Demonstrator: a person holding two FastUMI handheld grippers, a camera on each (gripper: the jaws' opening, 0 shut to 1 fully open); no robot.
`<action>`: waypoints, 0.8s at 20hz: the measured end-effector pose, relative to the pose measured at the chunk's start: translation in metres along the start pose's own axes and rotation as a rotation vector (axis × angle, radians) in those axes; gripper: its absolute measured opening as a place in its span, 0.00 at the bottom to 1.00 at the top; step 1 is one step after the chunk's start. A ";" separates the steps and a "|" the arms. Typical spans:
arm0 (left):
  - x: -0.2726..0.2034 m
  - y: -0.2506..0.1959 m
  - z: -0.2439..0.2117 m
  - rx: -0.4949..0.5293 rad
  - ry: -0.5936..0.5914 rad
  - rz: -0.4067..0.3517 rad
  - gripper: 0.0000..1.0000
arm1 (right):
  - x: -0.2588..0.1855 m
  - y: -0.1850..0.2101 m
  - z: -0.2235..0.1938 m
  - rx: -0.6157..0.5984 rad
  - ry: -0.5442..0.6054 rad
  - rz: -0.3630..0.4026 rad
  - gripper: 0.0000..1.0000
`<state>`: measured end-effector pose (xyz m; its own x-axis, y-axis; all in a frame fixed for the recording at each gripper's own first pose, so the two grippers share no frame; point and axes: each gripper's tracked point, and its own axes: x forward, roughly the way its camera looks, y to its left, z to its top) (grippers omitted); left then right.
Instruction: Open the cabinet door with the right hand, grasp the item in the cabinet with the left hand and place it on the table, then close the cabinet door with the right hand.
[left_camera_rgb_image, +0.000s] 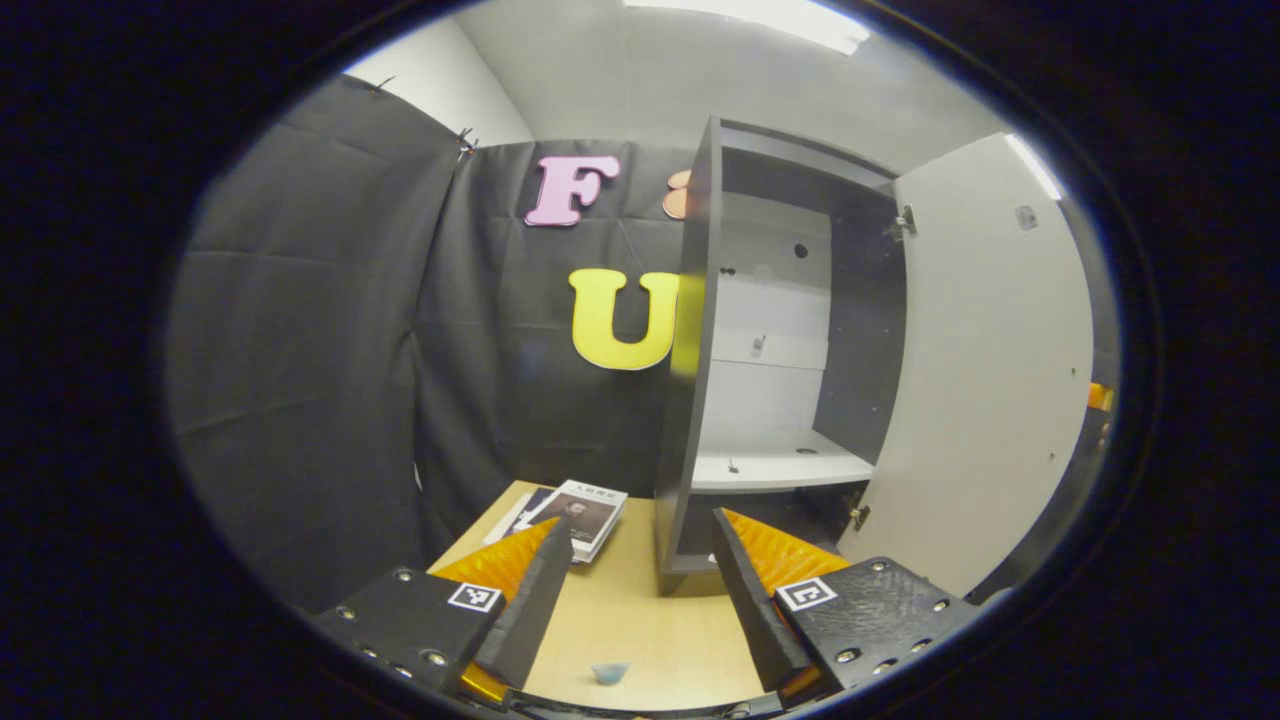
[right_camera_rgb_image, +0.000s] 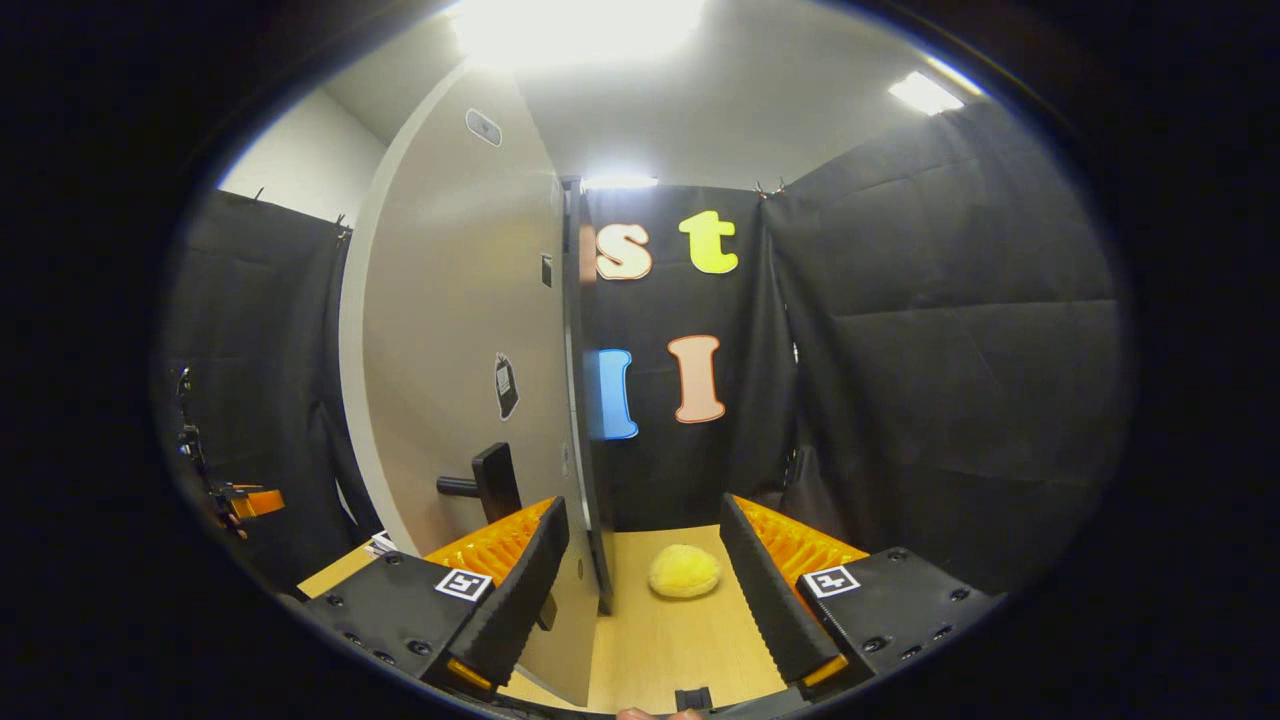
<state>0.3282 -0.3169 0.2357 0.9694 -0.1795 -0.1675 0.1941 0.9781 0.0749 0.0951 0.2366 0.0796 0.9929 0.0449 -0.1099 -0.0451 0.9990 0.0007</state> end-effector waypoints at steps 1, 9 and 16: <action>-0.001 0.003 0.000 0.013 -0.001 0.014 0.84 | -0.001 0.007 -0.001 0.002 0.001 0.014 0.97; -0.008 0.027 -0.013 0.008 0.013 0.082 0.84 | 0.012 0.069 -0.007 0.022 0.052 0.145 0.98; -0.015 0.057 -0.017 -0.001 0.028 0.139 0.84 | 0.030 0.126 -0.016 0.041 0.080 0.268 0.97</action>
<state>0.3225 -0.2564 0.2253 0.9823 -0.0396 -0.1831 0.0585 0.9934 0.0986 0.1175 0.3638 0.0603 0.9343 0.3087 -0.1785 -0.2990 0.9509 0.0799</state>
